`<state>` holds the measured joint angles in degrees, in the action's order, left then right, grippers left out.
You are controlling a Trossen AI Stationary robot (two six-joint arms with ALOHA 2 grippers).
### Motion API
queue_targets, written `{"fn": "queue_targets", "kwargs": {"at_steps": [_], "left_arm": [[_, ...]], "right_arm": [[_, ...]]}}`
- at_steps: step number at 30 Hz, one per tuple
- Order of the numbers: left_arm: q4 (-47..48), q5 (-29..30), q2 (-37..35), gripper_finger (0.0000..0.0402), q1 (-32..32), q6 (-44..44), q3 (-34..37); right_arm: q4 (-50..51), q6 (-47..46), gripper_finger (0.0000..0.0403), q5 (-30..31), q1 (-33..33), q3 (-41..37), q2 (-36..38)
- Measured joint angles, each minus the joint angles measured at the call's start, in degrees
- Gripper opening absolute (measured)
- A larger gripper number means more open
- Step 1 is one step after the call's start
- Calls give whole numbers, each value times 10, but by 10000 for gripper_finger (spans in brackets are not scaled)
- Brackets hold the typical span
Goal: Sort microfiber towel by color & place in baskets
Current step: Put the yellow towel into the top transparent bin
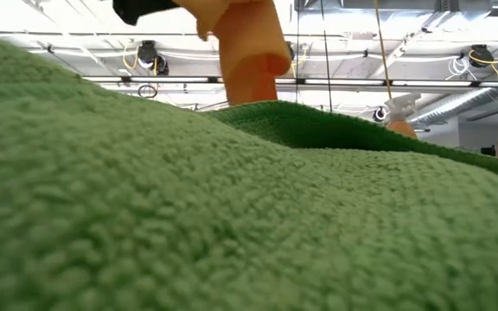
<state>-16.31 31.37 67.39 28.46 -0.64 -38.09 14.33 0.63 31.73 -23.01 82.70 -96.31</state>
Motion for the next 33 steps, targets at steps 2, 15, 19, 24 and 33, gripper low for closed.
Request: {"fn": "queue_targets", "kwargs": {"at_steps": [2, 15, 19, 24, 33], "left_arm": [[3, 22, -16, 308, 12, -14, 0], [-178, 18, -58, 382, 72, -169, 0], [-222, 2, -25, 382, 69, -192, 0], [-280, 1, 28, 383, 46, -232, 0], [-283, -14, 76, 303, 8, -254, 0]], "right_arm": [[0, 5, 1, 3, -5, 0, 7], [-63, 89, 0, 42, -41, 1, 18], [-69, 93, 0, 42, -41, 1, 17], [-72, 95, 0, 43, -40, 1, 8], [-73, 106, 2, 42, -40, 1, -21]]}}
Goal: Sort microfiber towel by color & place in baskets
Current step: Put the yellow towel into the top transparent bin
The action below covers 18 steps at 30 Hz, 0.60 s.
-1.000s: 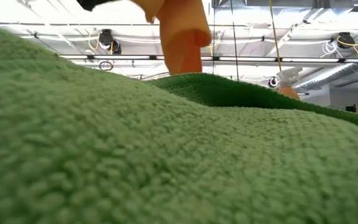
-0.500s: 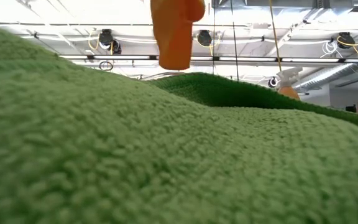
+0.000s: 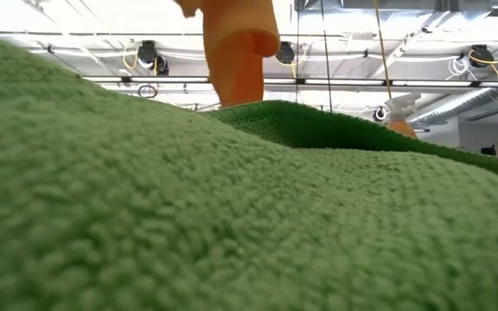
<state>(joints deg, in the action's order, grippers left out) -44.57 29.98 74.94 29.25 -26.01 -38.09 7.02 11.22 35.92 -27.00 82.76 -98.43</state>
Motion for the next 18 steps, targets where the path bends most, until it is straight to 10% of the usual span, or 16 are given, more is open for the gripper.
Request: {"fn": "queue_targets", "kwargs": {"at_steps": [9, 18], "left_arm": [[12, 3, 1, 35, -6, -16, 0], [80, 20, -33, 15, -7, -48, 0]], "right_arm": [[0, -62, 4, 10, 4, 0, -8], [36, -92, 99, 16, 2, 0, 6]]}}
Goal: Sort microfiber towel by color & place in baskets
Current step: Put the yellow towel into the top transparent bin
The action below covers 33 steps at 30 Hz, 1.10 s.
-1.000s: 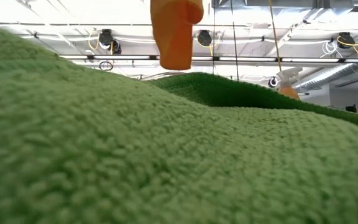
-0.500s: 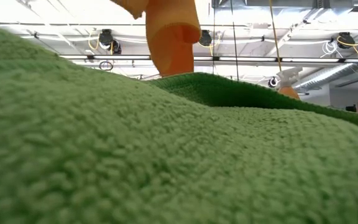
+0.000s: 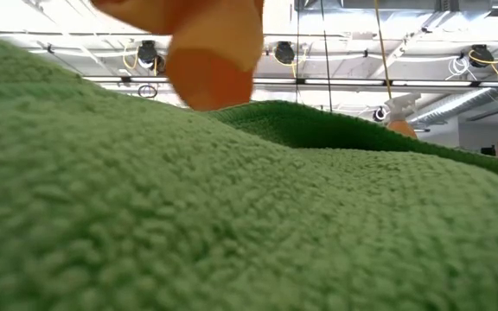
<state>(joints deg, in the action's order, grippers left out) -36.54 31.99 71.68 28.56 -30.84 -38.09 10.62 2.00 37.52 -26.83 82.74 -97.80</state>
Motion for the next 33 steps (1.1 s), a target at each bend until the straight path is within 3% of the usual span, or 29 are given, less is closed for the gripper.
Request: {"fn": "queue_targets", "kwargs": {"at_steps": [7, 12, 20, 24, 28, 33], "left_arm": [[33, -4, -15, 13, 0, -2, 0], [27, -45, -16, 12, 0, -28, 0], [2, -53, -16, 12, -14, -93, 0], [-19, -98, -16, 11, -20, -130, 0], [-18, -122, -16, 11, -21, -149, 0], [9, -120, -16, 11, -26, -144, 0]], "right_arm": [[0, 18, 158, 10, 1, 0, 0], [8, -37, 164, 121, 1, 0, 1], [30, -88, 216, 71, 5, 0, 1], [56, -85, 238, 71, 14, 0, -7], [60, -78, 232, 71, 21, 0, -18], [58, -69, 163, 73, 22, 0, -23]]}}
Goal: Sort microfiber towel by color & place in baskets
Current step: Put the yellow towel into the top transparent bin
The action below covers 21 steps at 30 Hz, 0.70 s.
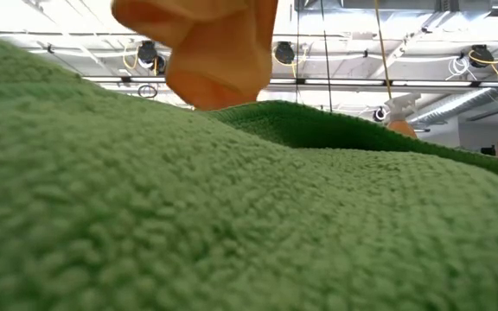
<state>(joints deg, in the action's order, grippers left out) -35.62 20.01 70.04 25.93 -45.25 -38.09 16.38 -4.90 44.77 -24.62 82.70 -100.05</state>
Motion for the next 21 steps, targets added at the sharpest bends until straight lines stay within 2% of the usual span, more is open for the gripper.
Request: {"fn": "queue_targets", "kwargs": {"at_steps": [6, 7, 10, 16, 21], "left_arm": [[29, 11, 0, 11, -16, 58, 0], [31, 13, 0, 11, -18, 67, 0], [38, 28, 0, 11, -25, 89, 0], [43, 112, 0, 11, -34, 100, 0], [51, 122, 0, 11, -38, 117, 0]], "right_arm": [[-2, 7, 27, 3, -2, 0, 0], [-5, 10, 15, 5, -2, 0, 0], [-16, 12, 17, 15, -2, 0, 0], [-17, 8, 17, 17, -2, 0, 0], [-21, -72, 30, 19, 2, 0, 0]]}}
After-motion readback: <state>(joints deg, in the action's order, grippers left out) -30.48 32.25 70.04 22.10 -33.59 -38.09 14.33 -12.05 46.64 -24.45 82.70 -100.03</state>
